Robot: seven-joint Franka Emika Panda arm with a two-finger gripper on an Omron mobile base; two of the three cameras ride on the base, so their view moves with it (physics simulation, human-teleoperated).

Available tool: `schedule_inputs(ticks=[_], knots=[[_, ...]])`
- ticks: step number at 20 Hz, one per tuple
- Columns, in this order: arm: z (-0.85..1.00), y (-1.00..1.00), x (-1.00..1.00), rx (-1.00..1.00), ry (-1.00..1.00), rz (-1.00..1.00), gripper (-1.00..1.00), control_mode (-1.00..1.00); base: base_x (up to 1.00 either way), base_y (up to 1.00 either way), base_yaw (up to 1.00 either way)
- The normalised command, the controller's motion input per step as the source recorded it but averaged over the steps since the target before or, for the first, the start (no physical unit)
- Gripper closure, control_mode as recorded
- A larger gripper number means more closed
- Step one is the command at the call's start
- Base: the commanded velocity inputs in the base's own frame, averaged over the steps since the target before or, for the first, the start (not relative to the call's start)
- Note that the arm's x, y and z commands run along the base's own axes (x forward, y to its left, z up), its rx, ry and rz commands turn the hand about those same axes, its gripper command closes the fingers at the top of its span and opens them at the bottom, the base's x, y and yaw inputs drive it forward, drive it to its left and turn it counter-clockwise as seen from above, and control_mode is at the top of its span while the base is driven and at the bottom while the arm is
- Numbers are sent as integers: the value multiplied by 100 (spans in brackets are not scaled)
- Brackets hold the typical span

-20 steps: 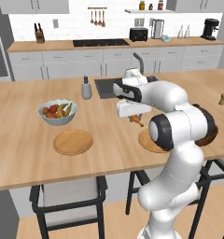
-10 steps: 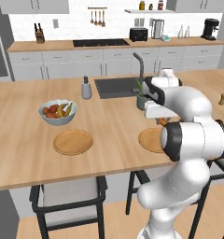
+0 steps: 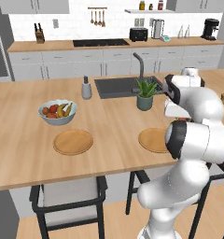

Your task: Pick the chicken drumstick and broccoli from their plates and place them in the bowl. Then put the bowl in the fridge.

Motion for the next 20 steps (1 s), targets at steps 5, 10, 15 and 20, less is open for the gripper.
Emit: schedule_inputs(ticks=[5,10,15,20], knots=[[0,-68,4,0,13,-18,100,-100,0,0,0],[-8,-72,12,0,12,-14,100,-100,0,0,0],[-34,-40,1,-1,1,-11,100,-100,0,0,0],[-60,-13,1,-5,-1,-2,100,-100,0,0,0]])
